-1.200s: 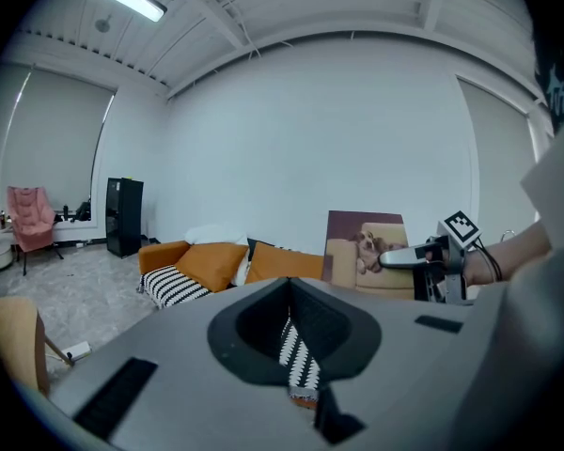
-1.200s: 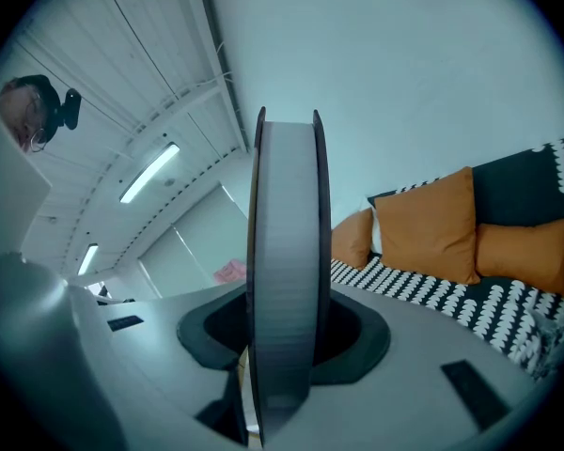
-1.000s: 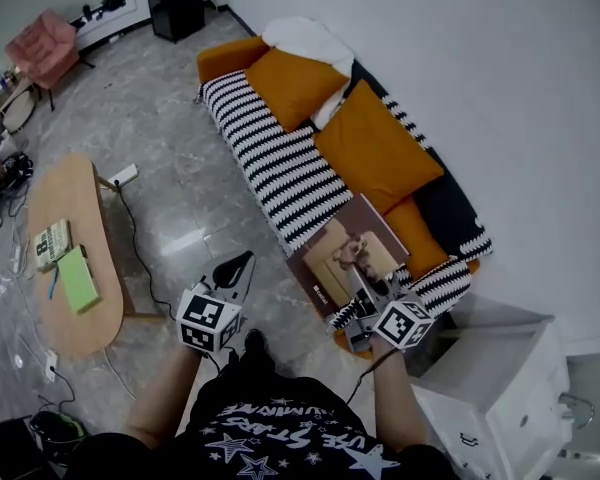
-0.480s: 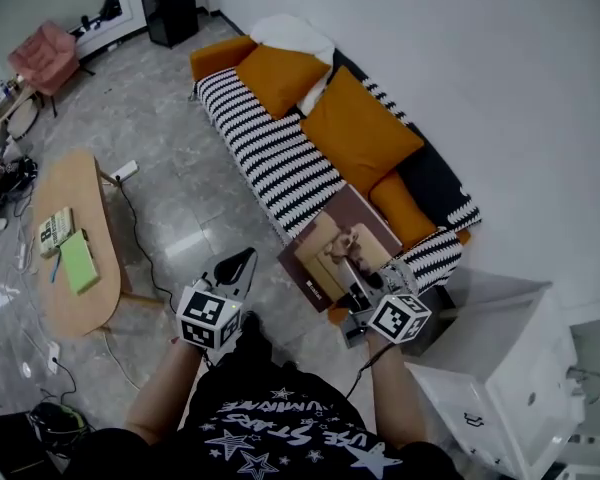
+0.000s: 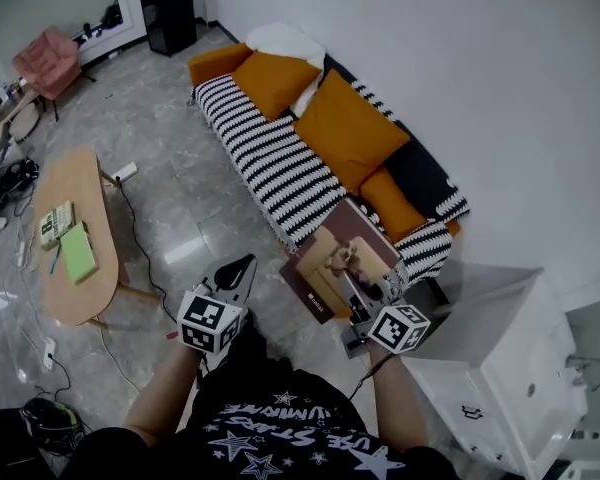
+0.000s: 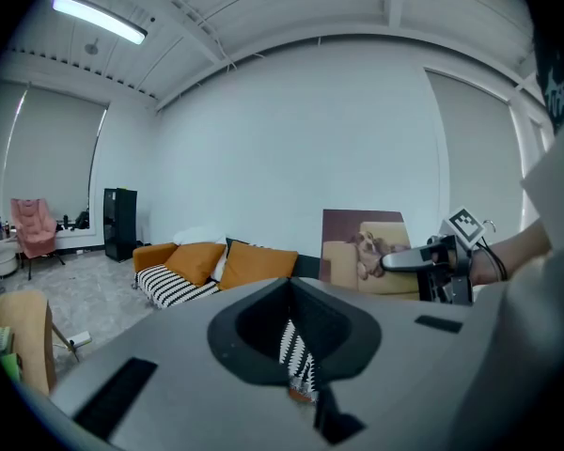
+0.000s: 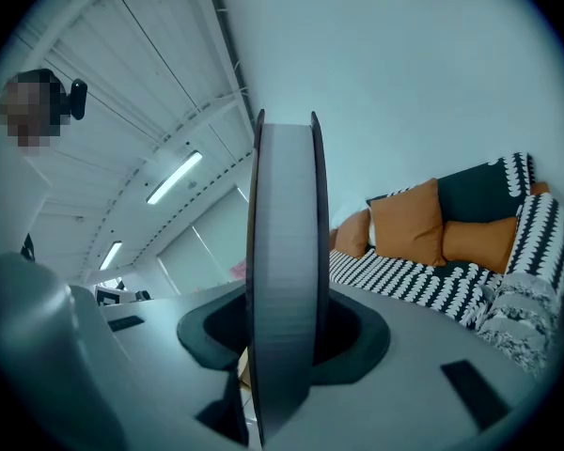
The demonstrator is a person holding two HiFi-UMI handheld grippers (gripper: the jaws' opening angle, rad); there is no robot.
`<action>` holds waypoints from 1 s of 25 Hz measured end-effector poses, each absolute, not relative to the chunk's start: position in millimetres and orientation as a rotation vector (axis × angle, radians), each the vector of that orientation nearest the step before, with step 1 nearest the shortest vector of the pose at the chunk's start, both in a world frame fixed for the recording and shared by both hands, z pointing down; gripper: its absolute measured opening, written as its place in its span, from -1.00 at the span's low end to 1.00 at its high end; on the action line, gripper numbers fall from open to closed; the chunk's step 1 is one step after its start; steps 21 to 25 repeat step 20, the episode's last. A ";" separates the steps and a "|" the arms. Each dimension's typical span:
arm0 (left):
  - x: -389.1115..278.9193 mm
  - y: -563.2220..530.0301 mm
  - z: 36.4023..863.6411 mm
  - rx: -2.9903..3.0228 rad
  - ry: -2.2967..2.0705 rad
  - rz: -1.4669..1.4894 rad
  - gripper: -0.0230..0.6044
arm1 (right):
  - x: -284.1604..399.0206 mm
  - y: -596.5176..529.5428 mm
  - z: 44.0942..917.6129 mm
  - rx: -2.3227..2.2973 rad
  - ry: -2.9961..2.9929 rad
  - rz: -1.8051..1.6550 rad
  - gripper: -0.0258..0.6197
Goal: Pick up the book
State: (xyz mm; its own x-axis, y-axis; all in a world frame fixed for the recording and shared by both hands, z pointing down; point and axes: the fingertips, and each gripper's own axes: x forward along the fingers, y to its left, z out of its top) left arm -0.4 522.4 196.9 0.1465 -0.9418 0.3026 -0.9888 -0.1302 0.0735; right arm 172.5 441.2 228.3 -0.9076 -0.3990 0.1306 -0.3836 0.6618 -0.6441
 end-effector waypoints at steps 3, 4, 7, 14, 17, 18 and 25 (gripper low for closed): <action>4.8 528.3 194.6 2.169 -1.888 0.258 -0.91 | 180.0 447.3 229.2 -0.675 2.829 -1.105 -0.45; 6.7 530.4 194.5 2.168 -1.889 0.257 -0.90 | 182.3 449.9 229.6 -0.674 2.826 -1.109 -0.45; 14.1 539.2 197.0 2.168 -1.893 0.253 -0.90 | 191.2 460.4 232.9 -0.671 2.830 -1.111 -0.45; 24.9 545.0 204.9 2.160 -1.891 0.245 -0.90 | 204.2 465.4 245.0 -0.691 2.817 -1.146 -0.45; 26.2 543.6 210.1 2.156 -1.888 0.249 -0.90 | 206.8 464.2 249.6 -0.702 2.815 -1.150 -0.45; 26.4 542.5 212.0 2.154 -1.886 0.249 -0.90 | 207.3 463.3 250.7 -0.705 2.814 -1.151 -0.45; 27.6 540.1 216.3 2.149 -1.876 0.248 -0.90 | 208.6 461.4 252.6 -0.712 2.809 -1.154 -0.45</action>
